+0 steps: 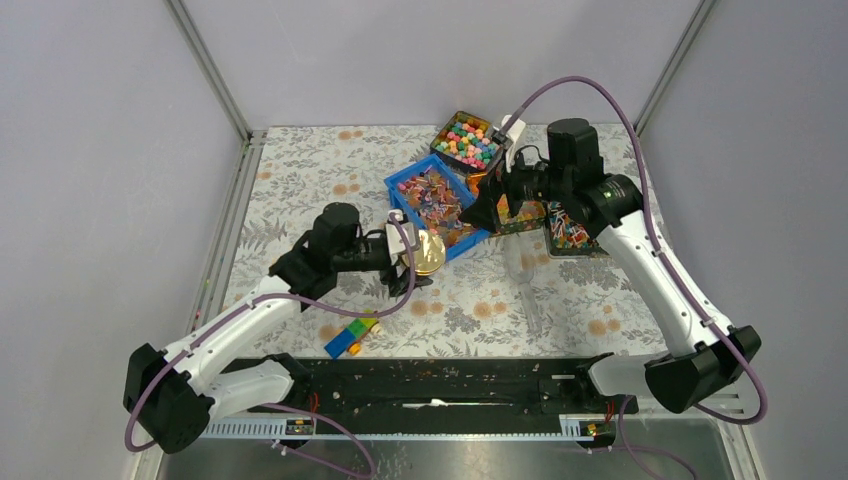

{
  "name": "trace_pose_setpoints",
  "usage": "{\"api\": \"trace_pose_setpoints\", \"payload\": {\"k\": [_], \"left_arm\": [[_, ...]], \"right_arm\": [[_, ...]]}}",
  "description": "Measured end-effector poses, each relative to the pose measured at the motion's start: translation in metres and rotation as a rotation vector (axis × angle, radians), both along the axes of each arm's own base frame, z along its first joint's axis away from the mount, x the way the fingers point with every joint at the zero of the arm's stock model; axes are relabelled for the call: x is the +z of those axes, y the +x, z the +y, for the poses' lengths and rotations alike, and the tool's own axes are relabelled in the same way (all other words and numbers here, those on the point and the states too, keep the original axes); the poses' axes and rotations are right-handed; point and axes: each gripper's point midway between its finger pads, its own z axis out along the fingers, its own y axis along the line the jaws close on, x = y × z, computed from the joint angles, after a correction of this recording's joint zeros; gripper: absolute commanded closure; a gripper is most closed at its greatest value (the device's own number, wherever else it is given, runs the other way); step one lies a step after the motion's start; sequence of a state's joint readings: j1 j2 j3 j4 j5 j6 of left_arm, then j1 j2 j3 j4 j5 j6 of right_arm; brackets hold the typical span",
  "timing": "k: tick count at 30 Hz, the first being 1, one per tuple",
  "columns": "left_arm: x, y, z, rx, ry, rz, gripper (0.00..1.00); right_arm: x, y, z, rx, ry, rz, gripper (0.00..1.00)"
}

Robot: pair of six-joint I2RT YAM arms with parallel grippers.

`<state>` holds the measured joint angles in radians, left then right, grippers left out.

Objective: Pack the candies
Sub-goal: Pick up the packing bottle from the center of the board, then screw the bottle lid onto the packing bottle.

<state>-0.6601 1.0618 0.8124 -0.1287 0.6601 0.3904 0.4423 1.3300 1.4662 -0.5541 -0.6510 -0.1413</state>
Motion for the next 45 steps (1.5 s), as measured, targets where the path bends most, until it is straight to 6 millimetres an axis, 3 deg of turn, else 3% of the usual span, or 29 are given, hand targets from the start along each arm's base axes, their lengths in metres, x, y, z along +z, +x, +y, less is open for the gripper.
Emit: {"api": "trace_pose_setpoints", "payload": {"k": [8,20,25,34,45], "left_arm": [[0.006,-0.008,0.003,-0.068,-0.013,0.013,0.41],[0.029,-0.017,-0.002,-0.141,-0.056,-0.01,0.41],[0.029,-0.017,-0.002,-0.143,-0.056,-0.011,0.41],[0.026,-0.022,0.002,-0.146,-0.04,-0.002,0.41],[0.027,-0.022,0.003,-0.153,-0.029,-0.013,0.42]], "right_arm": [[0.024,-0.031,0.018,0.32,0.068,-0.222,0.0],[0.006,-0.096,0.069,0.677,-0.027,-0.359,0.0],[-0.01,-0.098,0.079,0.712,-0.097,-0.391,0.01],[-0.007,-0.086,0.083,0.696,-0.14,-0.46,0.01],[-0.009,-0.09,0.087,0.734,-0.117,-0.442,0.0]]}}
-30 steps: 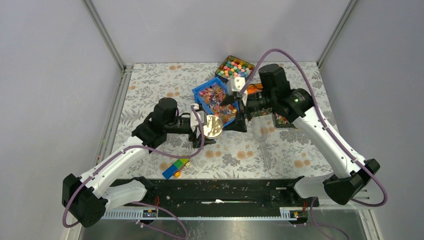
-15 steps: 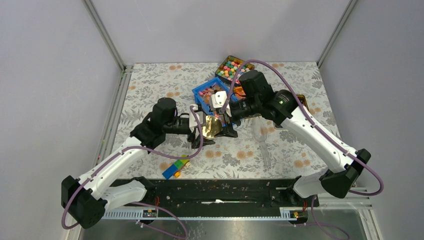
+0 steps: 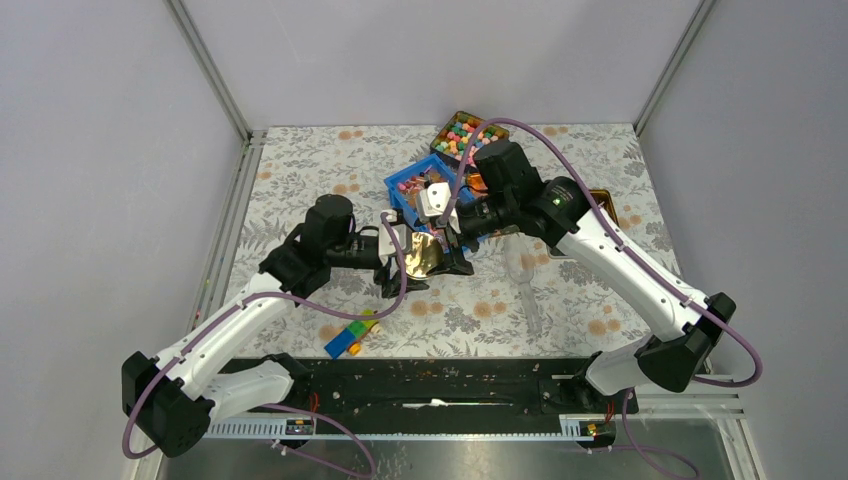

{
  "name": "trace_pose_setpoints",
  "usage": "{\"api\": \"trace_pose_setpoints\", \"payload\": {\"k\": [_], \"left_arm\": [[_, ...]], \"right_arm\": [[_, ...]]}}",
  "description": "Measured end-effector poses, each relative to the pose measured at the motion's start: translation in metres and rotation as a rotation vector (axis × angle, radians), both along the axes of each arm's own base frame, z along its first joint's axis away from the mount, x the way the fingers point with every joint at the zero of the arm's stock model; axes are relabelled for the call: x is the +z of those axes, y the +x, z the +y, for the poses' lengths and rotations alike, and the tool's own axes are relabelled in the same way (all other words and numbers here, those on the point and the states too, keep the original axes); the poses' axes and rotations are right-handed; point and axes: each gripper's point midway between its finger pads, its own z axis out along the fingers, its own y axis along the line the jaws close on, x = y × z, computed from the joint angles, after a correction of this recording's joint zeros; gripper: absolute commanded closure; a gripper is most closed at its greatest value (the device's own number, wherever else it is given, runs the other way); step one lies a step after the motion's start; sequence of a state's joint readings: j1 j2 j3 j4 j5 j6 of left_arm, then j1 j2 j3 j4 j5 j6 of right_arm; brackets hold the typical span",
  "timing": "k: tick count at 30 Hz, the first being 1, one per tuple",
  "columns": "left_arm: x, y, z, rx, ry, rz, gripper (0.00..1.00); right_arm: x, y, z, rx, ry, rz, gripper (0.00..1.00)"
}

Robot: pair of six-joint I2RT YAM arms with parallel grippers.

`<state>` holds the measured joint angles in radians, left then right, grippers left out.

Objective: Pack the candies
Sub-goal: Screw the bottle lid onto the packing bottle.

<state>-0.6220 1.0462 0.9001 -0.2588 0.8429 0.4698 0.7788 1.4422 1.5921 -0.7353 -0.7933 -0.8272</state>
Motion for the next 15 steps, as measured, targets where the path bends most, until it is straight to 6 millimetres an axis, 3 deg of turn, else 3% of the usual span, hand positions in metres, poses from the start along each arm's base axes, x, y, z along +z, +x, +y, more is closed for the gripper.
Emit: {"api": "trace_pose_setpoints", "payload": {"k": [15], "left_arm": [[0.0073,-0.0004,-0.0005,-0.009,-0.004,-0.011,0.42]], "right_arm": [[-0.0095,-0.0035,-0.0013,0.013,-0.029,0.036,0.04]]}}
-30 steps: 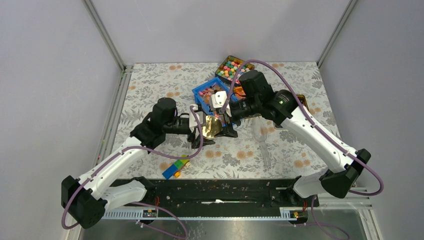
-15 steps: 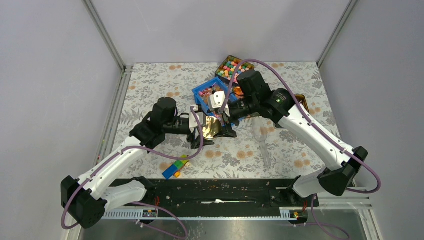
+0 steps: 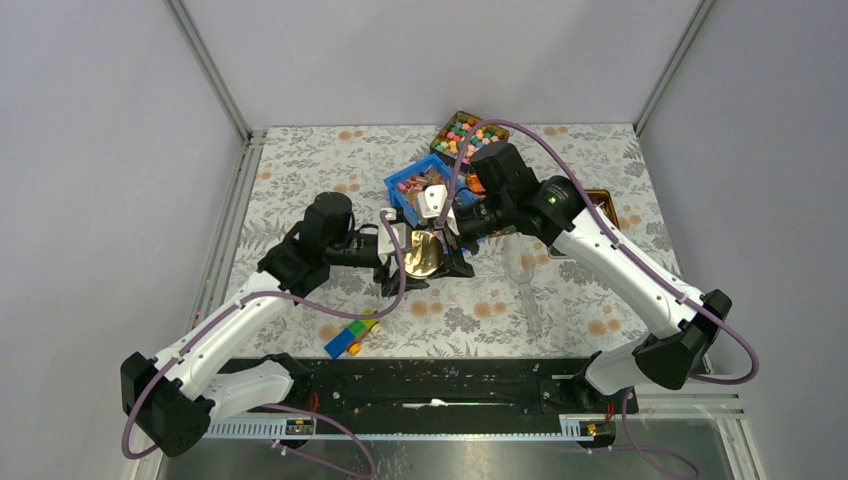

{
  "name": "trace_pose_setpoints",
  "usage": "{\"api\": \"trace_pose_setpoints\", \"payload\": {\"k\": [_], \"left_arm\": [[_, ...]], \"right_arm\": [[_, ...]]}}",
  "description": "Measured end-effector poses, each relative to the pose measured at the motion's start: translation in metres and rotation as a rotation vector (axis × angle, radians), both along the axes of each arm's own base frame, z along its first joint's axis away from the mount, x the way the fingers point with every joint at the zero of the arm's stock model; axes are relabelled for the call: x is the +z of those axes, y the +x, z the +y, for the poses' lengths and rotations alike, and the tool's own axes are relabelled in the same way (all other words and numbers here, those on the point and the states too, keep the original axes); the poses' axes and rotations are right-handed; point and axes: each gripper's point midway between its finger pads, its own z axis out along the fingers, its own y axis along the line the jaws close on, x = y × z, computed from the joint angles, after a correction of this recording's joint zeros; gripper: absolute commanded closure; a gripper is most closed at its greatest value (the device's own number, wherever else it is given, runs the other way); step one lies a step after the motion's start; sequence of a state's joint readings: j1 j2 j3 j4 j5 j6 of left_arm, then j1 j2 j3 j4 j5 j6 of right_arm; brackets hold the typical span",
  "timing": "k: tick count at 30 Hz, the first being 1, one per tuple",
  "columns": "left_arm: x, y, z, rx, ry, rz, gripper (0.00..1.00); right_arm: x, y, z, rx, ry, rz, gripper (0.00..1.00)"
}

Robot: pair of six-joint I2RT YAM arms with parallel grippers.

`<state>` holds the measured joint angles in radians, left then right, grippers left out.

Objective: Pack the candies
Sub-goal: Screw the bottle lid onto the packing bottle.

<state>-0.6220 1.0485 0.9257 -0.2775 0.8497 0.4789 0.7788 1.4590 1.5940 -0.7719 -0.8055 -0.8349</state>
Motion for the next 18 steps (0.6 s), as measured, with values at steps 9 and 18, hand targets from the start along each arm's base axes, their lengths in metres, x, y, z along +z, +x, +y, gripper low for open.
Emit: {"api": "trace_pose_setpoints", "payload": {"k": [9,18], "left_arm": [[-0.0005,-0.0005,0.0003,0.0,0.003,0.004,0.42],[-0.0012,0.001,-0.0001,0.019,0.002,0.034,0.44]], "right_arm": [[-0.0005,0.0003,-0.0002,-0.003,-0.003,0.001,0.17],[-0.0021,0.0026,-0.0001,-0.03,-0.016,0.009,0.27]]}}
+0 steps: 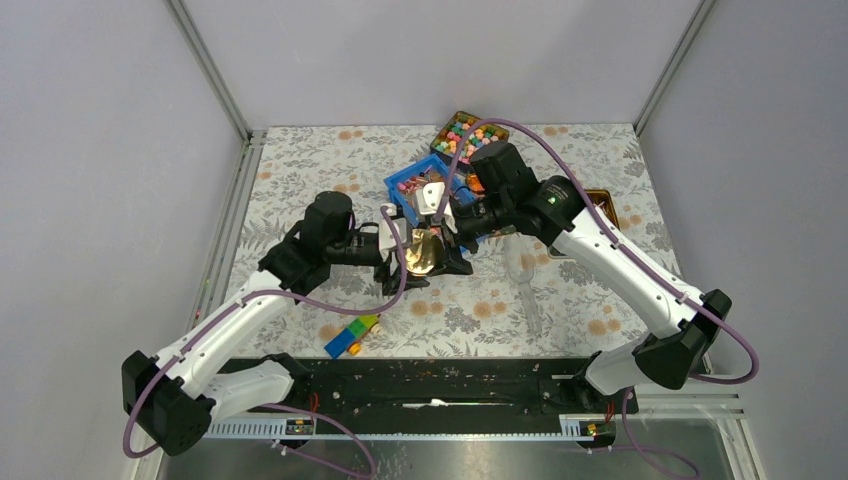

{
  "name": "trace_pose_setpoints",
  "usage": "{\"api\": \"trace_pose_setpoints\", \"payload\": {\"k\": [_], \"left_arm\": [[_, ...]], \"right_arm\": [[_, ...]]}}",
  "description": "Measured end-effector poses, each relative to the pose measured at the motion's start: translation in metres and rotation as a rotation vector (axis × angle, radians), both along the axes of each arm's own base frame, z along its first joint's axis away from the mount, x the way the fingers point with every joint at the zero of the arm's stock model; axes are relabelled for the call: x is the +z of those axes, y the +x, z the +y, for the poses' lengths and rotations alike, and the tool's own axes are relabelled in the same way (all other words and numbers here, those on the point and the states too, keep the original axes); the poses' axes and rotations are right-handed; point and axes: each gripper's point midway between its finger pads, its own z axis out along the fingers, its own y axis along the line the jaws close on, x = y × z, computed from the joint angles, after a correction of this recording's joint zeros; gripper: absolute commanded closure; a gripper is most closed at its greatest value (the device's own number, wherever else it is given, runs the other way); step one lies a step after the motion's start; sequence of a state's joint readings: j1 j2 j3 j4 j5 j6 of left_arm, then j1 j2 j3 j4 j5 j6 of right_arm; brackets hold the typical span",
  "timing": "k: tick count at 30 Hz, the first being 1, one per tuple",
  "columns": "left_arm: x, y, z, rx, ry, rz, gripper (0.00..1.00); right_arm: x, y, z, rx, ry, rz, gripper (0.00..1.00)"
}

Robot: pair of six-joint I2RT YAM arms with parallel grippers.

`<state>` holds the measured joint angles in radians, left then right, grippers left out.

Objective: Pack the candies
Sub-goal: Screw the bottle lid onto the packing bottle.

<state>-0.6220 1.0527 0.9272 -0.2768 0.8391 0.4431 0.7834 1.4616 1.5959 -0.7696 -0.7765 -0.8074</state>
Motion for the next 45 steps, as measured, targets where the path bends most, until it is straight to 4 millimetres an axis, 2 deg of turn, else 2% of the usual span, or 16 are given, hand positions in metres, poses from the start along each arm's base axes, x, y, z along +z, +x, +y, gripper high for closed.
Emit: {"api": "trace_pose_setpoints", "payload": {"k": [6,13,17,20,22,23,27,34,39,45], "left_arm": [[-0.002,0.009,-0.001,0.053,0.002,0.04,0.48],[-0.005,0.029,0.001,0.16,0.009,0.042,0.51],[-0.004,0.039,0.002,0.203,0.008,0.023,0.5],[-0.005,0.04,0.002,0.202,0.013,0.012,0.5],[-0.005,0.041,0.002,0.201,0.015,0.007,0.49],[-0.005,0.041,0.002,0.199,0.016,0.005,0.49],[-0.007,0.039,0.003,0.196,0.019,0.01,0.48],[-0.012,0.025,0.008,0.163,0.049,0.027,0.47],[-0.005,0.021,0.011,0.147,0.043,-0.016,0.47],[-0.002,0.012,0.01,0.085,0.037,-0.051,0.47]], "right_arm": [[-0.004,0.009,0.001,-0.08,-0.016,0.022,0.31],[-0.007,0.025,0.003,-0.229,-0.031,0.03,0.31],[-0.006,0.032,0.006,-0.306,-0.036,0.014,0.22],[-0.007,0.033,0.005,-0.332,-0.047,0.009,0.1],[-0.007,0.034,0.005,-0.338,-0.05,0.005,0.02],[-0.008,0.033,0.004,-0.339,-0.05,0.003,0.01],[-0.008,0.031,0.002,-0.336,-0.044,-0.028,0.0],[-0.02,0.019,-0.002,-0.304,-0.048,-0.068,0.0],[-0.025,0.009,-0.019,-0.295,-0.086,-0.067,0.0],[-0.012,0.009,-0.041,-0.303,-0.059,-0.07,0.0]]}}
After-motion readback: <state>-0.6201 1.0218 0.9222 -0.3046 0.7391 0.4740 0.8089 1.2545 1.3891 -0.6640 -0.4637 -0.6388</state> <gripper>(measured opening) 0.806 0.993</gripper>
